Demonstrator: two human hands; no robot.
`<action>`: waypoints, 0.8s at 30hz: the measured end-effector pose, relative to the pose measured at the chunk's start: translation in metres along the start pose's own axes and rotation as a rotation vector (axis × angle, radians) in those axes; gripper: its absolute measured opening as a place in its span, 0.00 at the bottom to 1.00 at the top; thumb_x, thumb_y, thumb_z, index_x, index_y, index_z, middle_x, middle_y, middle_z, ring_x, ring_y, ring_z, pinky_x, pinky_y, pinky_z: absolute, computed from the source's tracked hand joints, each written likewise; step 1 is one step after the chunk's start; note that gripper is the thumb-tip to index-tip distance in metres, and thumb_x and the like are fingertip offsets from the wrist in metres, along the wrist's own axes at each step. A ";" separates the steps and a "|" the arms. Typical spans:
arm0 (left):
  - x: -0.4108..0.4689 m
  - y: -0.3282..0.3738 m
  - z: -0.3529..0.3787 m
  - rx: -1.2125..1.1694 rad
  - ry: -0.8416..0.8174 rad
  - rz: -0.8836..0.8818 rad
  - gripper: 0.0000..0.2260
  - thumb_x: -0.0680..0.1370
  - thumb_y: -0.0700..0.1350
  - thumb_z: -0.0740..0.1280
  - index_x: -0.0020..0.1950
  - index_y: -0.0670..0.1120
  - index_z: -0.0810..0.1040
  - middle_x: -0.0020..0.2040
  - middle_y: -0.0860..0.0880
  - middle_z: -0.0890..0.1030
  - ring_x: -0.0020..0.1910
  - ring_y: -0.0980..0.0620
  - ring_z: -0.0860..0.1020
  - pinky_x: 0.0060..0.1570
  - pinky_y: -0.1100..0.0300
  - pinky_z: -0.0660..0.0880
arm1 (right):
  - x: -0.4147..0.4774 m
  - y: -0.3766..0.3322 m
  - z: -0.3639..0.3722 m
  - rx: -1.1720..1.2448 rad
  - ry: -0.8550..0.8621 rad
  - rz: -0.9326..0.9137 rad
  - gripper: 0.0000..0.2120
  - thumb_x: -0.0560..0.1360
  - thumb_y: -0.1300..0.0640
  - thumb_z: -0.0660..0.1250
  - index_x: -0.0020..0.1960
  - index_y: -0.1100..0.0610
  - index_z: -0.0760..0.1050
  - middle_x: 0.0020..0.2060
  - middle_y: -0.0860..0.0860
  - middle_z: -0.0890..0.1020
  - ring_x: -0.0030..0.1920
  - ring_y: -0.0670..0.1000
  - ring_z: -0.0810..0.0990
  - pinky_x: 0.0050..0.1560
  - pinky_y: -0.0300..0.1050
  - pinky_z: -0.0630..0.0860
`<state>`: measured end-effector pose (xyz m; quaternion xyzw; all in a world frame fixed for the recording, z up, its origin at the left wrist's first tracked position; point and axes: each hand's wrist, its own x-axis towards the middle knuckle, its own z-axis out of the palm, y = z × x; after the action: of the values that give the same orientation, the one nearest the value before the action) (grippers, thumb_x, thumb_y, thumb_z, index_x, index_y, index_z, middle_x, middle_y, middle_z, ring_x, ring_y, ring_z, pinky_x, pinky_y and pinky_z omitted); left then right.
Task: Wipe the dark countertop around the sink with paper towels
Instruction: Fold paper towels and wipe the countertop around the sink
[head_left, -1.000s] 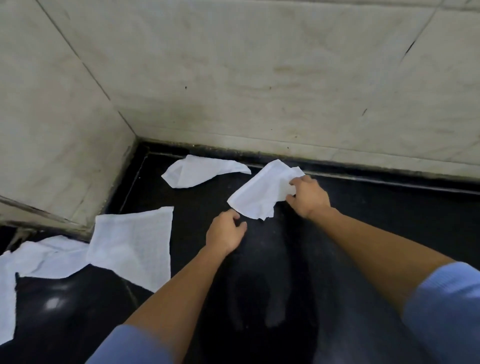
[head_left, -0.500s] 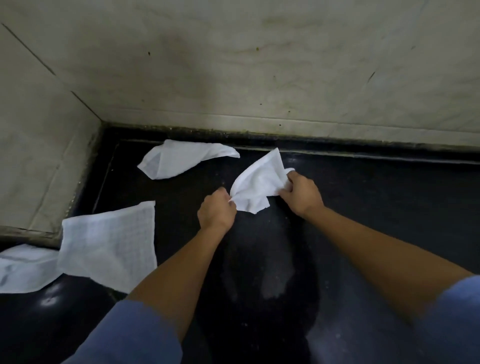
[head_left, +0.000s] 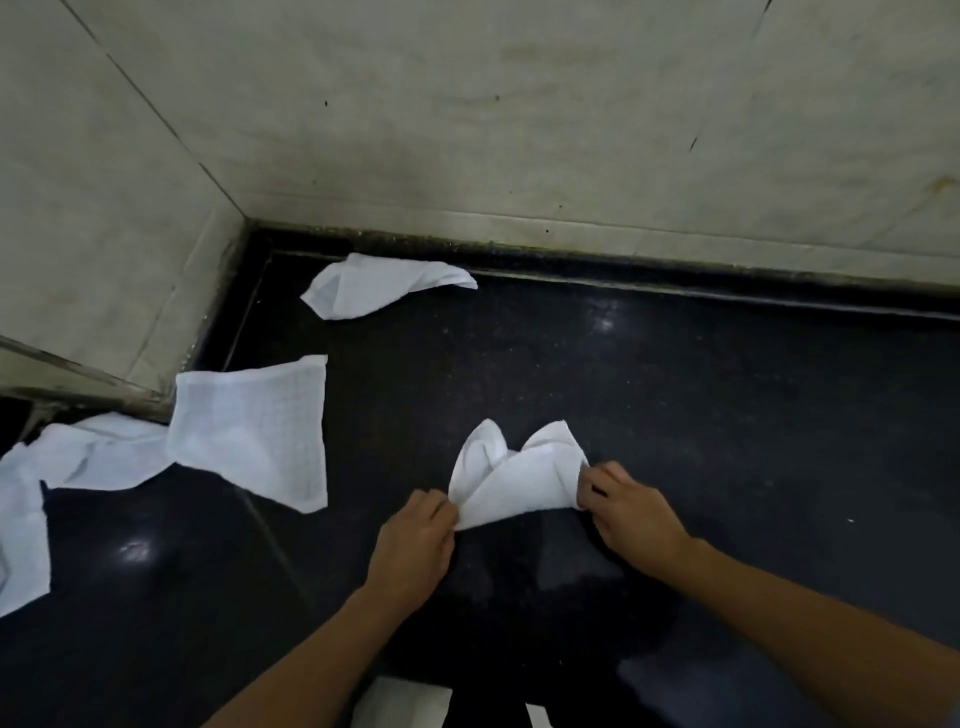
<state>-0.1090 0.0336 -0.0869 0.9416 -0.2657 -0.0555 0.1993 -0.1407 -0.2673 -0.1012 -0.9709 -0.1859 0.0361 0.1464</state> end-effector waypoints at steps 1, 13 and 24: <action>-0.010 0.002 0.005 0.032 -0.042 0.034 0.09 0.64 0.37 0.72 0.39 0.46 0.74 0.41 0.51 0.76 0.39 0.52 0.73 0.29 0.60 0.73 | -0.007 0.000 0.002 -0.014 -0.016 -0.021 0.15 0.61 0.66 0.73 0.46 0.55 0.79 0.54 0.49 0.80 0.50 0.51 0.73 0.26 0.41 0.73; -0.004 0.014 -0.010 -0.017 -0.053 -0.251 0.11 0.74 0.47 0.54 0.48 0.46 0.74 0.39 0.48 0.77 0.36 0.48 0.75 0.35 0.56 0.72 | 0.053 0.000 -0.052 0.302 0.000 0.516 0.20 0.75 0.49 0.67 0.67 0.50 0.71 0.60 0.48 0.75 0.56 0.50 0.77 0.51 0.50 0.77; 0.069 0.010 -0.006 -0.058 -0.319 -0.492 0.07 0.77 0.46 0.64 0.49 0.44 0.76 0.44 0.46 0.81 0.43 0.48 0.79 0.39 0.55 0.74 | 0.036 -0.049 -0.023 0.521 -0.211 0.545 0.06 0.75 0.52 0.67 0.39 0.47 0.75 0.33 0.44 0.78 0.36 0.46 0.78 0.37 0.43 0.73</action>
<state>-0.0538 -0.0078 -0.0778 0.9511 -0.0555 -0.2571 0.1623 -0.1219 -0.2166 -0.0648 -0.9060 0.0802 0.2194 0.3530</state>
